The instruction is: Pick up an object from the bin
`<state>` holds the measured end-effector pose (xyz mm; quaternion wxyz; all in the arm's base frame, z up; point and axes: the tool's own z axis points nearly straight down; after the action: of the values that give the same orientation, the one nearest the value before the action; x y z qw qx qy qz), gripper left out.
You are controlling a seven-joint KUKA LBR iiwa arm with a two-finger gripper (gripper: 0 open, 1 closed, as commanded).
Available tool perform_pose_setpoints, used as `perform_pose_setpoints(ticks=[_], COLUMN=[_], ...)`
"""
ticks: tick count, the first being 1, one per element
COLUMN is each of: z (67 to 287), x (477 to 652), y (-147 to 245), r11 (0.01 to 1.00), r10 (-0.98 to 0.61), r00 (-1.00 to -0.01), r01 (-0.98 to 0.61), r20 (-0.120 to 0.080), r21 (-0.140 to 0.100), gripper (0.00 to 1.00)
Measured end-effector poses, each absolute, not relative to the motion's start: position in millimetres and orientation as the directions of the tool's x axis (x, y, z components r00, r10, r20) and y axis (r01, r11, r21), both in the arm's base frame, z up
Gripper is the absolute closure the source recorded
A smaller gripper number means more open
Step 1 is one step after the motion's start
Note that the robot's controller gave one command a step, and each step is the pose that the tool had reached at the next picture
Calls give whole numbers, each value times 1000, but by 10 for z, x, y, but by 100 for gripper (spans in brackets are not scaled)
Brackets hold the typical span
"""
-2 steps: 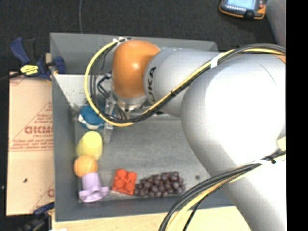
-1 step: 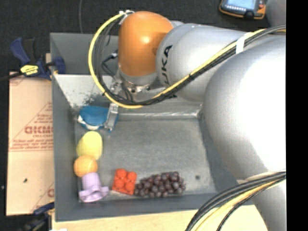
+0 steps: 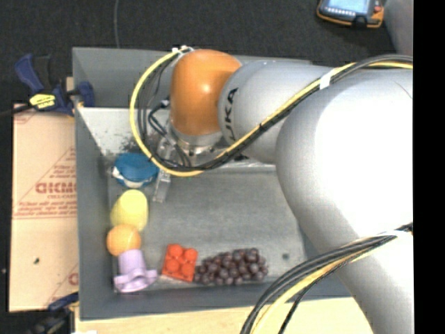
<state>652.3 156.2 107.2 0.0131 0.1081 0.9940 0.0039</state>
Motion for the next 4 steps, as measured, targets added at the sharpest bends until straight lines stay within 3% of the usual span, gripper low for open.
perform_pose_setpoints(ticks=[1,2,3,4], z=[1071,700,723,723], x=[6493,6486,6554,6554], y=[1927,1674,1770,1770], r11=[957,973,953,953], r10=[289,230,303,303], r00=[-957,-973,-952,-952], r01=[289,230,303,303], r20=[-34,-23,-40,-40], r21=[14,4,16,16], gripper=[0,0,100,100])
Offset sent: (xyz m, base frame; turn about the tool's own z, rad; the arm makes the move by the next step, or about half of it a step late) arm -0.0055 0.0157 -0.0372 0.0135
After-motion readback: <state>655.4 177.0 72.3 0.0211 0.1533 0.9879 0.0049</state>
